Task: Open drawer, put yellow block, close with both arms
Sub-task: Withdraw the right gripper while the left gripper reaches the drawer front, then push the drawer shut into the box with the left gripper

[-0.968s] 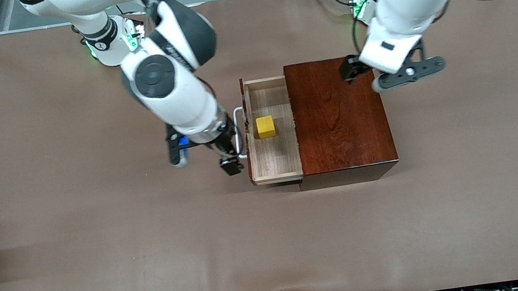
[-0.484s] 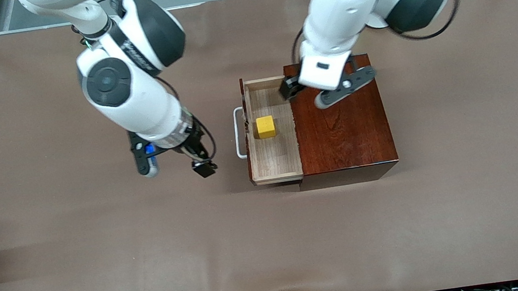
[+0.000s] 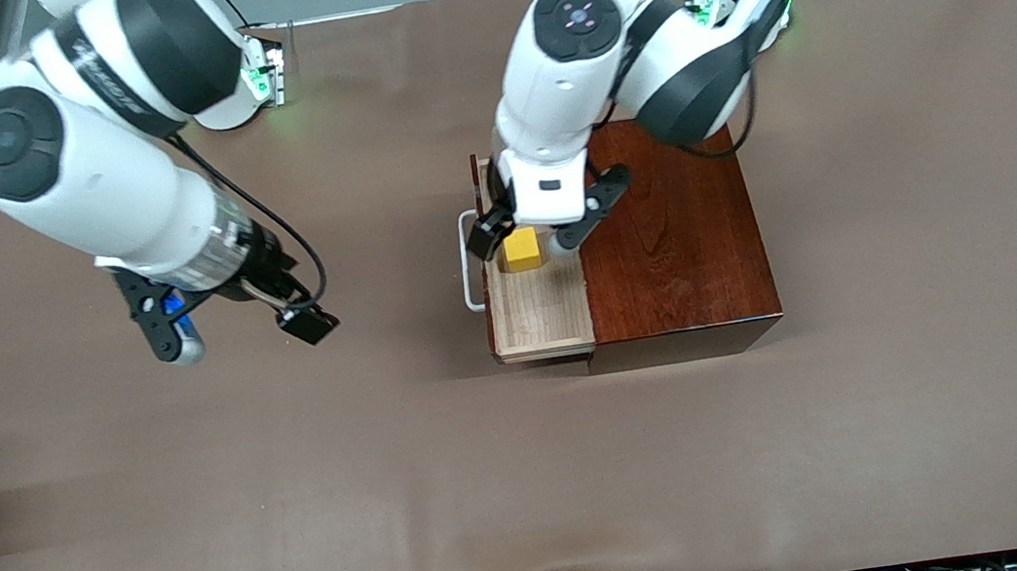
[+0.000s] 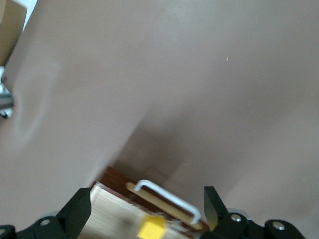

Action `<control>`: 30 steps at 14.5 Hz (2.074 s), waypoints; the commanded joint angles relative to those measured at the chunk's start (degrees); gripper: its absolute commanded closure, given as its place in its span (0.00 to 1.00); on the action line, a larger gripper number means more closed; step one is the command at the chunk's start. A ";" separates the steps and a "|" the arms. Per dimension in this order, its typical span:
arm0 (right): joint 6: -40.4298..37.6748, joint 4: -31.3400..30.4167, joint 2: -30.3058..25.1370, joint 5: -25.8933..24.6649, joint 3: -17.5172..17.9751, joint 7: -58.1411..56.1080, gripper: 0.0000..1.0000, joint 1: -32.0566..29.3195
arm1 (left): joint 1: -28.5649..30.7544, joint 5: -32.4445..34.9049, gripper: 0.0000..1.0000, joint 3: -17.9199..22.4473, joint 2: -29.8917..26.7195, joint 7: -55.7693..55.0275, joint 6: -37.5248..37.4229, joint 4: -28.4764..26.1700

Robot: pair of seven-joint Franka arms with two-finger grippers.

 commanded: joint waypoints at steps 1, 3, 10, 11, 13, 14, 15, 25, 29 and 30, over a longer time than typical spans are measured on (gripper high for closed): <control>-3.79 -0.66 -2.47 0.06 0.79 -11.15 0.00 -2.96 | -7.51 1.90 0.00 5.92 5.32 -8.07 6.99 3.70; -4.93 -0.66 -3.52 0.23 0.79 -15.82 0.00 -4.81 | -14.97 1.90 0.00 13.65 7.60 -13.44 12.01 4.05; -11.08 -0.74 -6.95 -0.03 0.79 -46.31 0.00 -12.98 | -27.74 1.81 0.00 26.77 17.35 -25.67 18.88 8.98; -12.40 -0.74 -7.91 -0.11 0.79 -50.78 0.00 -14.21 | -30.19 1.81 0.00 29.39 18.41 -25.85 18.88 8.98; -13.02 -1.18 -9.32 -0.47 0.70 -61.93 0.00 -16.49 | -33.37 1.28 0.00 32.57 18.86 -25.85 18.79 8.98; -13.29 -1.27 -9.76 -0.47 0.79 -65.12 0.00 -18.07 | -33.47 1.28 0.00 32.58 19.12 -26.29 18.62 8.98; -14.16 -1.27 -9.94 -0.38 0.88 -67.67 0.00 -19.57 | -33.47 1.28 0.00 32.67 19.21 -26.64 18.44 8.98; -14.18 -13.65 -19.95 -2.93 0.88 -82.11 0.00 -25.47 | -33.03 1.28 0.00 32.76 18.25 -27.35 8.60 8.98; -13.82 -14.28 -20.31 -5.20 1.14 -83.95 0.00 -25.12 | -33.03 1.46 0.00 33.55 18.25 -27.43 4.91 8.89; -13.82 -15.06 -20.75 -5.39 1.14 -85.00 0.00 -25.20 | -33.03 1.37 0.00 33.81 18.25 -27.43 4.12 8.89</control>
